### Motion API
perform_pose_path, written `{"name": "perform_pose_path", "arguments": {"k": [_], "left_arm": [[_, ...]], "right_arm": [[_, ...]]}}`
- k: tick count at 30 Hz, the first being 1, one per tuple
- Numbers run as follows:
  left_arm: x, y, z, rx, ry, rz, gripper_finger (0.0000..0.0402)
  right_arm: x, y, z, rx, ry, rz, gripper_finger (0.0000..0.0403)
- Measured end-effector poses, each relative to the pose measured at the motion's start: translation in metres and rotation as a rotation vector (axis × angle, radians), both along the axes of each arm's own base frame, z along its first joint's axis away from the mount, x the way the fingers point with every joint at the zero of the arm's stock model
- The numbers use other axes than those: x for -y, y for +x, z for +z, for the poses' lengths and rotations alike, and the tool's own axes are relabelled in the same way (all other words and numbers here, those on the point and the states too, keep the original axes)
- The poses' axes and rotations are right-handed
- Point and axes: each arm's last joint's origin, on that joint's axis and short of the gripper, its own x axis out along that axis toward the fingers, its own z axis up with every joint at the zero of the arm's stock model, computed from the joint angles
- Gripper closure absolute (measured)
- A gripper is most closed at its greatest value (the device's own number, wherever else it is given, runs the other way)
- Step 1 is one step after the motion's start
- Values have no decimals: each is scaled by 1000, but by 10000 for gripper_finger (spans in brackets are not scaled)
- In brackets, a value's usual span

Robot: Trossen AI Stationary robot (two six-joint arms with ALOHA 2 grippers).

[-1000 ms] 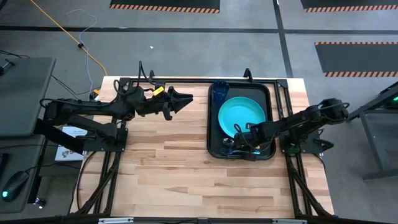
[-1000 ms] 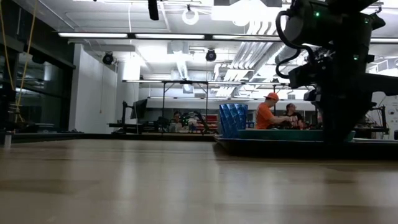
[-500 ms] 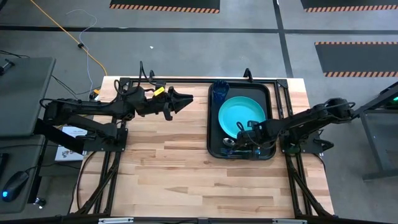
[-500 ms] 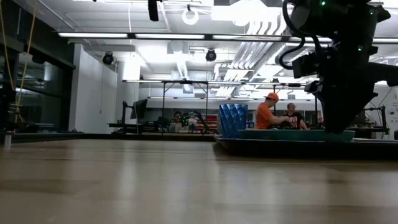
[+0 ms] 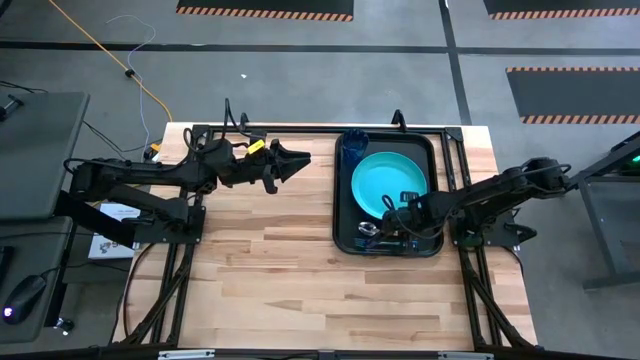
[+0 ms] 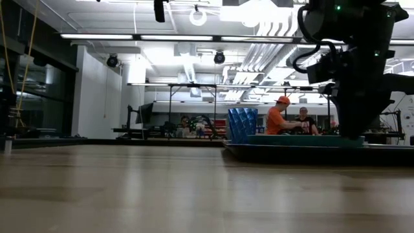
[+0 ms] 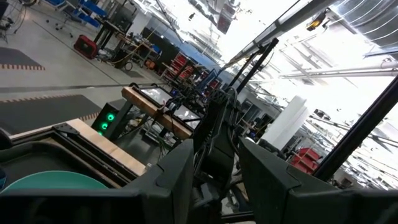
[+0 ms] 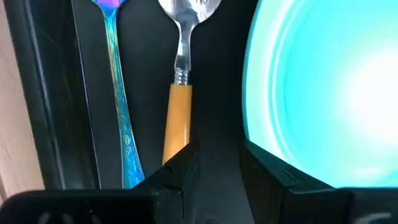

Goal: Pick and place plate/cup/fork/spoon on tray
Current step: Adjust the blue plate on the black tray, then adjust the orange spoon on the black tray

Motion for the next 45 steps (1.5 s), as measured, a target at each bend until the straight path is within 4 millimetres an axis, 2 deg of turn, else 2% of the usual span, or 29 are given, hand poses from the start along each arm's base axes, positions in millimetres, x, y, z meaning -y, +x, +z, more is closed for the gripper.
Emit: {"name": "perform_pose_path", "arguments": {"k": [6,10,16,19,26,35,45], "left_arm": [[0,0,0,0,0,0,284],[0,0,0,0,0,0,284],[0,0,0,0,0,0,284],[0,0,0,0,0,1,284],[0,0,0,2,-4,9,284],[0,0,0,2,-2,9,284],[-1,0,0,3,-3,10,284]], "right_arm": [[-1,1,0,12,51,-21,300],[-3,11,2,126,90,-105,310],[-6,29,9,365,227,-408,390],[-6,37,8,456,255,-580,392],[-11,36,-6,446,231,-848,402],[-29,19,-13,418,170,-1077,403],[-24,22,-21,423,127,-1147,403]]}}
